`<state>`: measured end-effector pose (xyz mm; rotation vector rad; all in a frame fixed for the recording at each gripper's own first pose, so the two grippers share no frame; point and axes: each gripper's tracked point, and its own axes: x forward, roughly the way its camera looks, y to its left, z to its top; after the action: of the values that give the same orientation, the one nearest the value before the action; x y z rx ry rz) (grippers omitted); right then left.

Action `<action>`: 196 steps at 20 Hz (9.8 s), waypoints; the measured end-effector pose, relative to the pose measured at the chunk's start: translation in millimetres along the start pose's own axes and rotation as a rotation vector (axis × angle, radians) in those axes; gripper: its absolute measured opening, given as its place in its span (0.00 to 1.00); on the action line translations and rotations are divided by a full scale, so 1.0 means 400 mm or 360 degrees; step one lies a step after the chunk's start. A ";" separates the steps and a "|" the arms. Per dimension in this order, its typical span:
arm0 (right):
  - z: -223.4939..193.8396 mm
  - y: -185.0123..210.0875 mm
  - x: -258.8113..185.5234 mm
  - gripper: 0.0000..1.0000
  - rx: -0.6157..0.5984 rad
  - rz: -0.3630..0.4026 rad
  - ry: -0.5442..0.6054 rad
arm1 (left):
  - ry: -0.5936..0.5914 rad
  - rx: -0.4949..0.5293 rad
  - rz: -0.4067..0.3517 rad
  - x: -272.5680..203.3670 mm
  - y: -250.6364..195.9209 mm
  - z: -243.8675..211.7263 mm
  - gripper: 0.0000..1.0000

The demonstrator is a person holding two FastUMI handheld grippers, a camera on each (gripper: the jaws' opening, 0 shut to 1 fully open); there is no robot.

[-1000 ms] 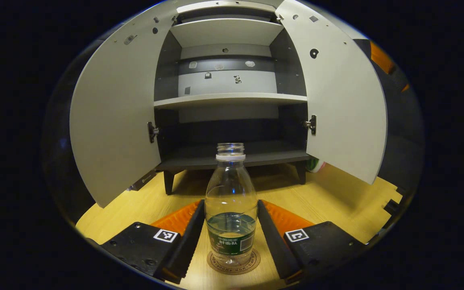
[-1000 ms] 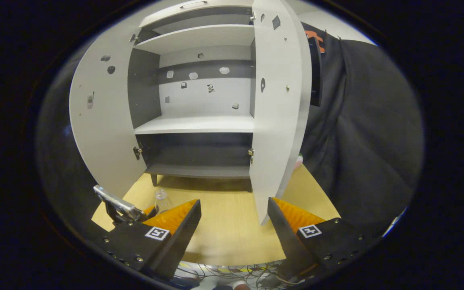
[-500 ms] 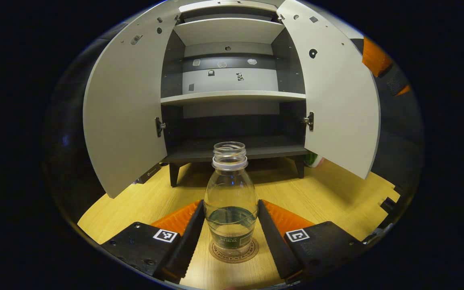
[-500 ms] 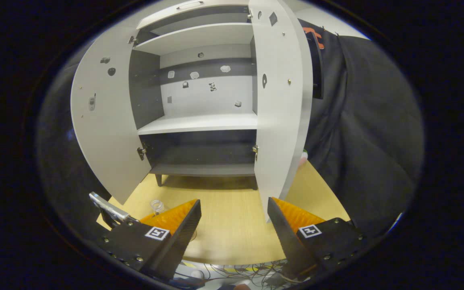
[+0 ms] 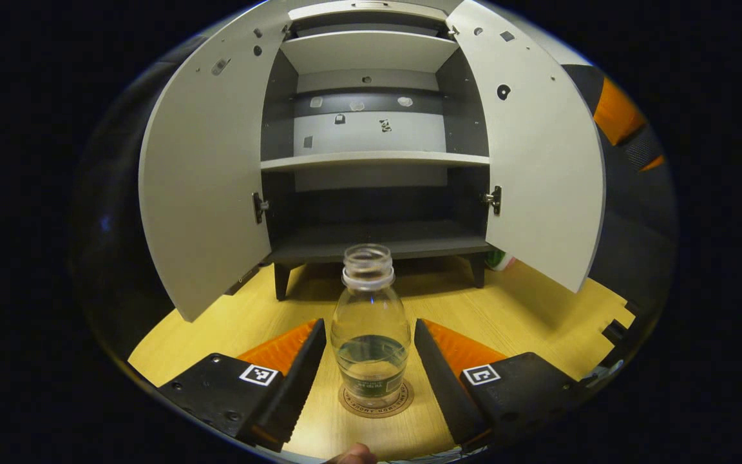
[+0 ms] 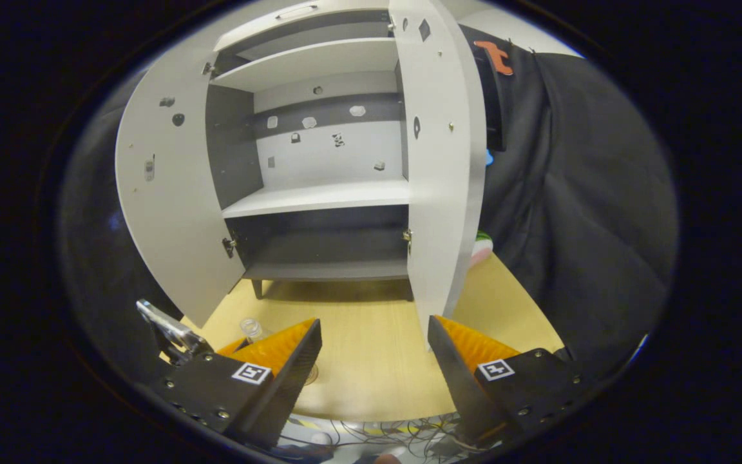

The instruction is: Grasp the bottle in the cabinet with the left hand and place it on the coaster, then close the right door with the right hand and the left door with the left hand.

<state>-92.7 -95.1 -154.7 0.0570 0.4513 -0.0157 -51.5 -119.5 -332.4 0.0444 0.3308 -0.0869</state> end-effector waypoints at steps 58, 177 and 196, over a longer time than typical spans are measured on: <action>0.493 0.084 0.166 1.00 -0.0035 0.0413 -0.0580 | -0.0289 -0.0102 0.0441 -0.181 0.370 0.507 0.89; 0.342 -0.010 0.038 1.00 0.0148 0.0117 -0.0440 | -0.0416 -0.0040 0.0048 0.270 0.132 0.899 0.99; 0.474 0.093 -0.140 1.00 -0.0022 0.0096 -0.0653 | -0.0431 -0.0110 0.0215 -0.230 0.288 0.850 0.96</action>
<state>-59.5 -68.9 41.9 0.0521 0.0395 0.0347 -18.0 -17.4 22.3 -0.0137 0.0595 0.0522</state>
